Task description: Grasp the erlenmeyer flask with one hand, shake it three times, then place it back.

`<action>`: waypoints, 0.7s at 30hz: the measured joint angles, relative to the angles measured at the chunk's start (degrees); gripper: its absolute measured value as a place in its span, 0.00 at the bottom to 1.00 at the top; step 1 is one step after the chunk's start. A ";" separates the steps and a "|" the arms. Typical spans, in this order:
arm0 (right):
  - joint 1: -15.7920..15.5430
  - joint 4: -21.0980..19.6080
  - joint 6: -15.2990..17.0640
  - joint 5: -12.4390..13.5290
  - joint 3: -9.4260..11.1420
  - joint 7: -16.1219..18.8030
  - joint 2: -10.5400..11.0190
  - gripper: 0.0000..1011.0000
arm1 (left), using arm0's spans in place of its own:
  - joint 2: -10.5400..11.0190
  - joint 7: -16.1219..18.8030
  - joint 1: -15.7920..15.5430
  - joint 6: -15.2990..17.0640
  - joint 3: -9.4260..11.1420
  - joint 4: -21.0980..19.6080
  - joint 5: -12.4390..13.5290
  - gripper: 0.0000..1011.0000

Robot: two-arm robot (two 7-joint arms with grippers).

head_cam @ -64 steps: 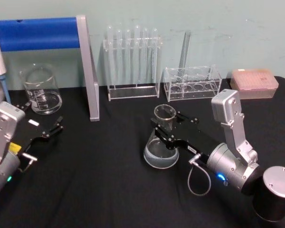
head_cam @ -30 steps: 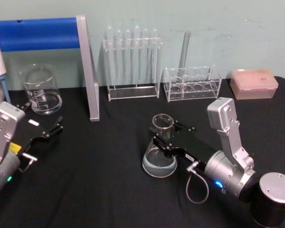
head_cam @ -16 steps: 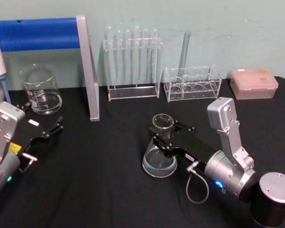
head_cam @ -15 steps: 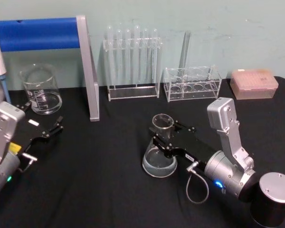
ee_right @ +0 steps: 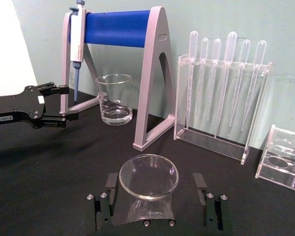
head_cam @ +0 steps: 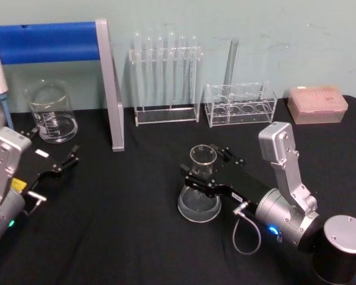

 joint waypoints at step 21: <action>-0.74 -0.48 0.34 0.45 0.55 0.51 1.22 0.99 | 0.00 0.00 0.00 0.00 0.00 0.00 0.00 0.99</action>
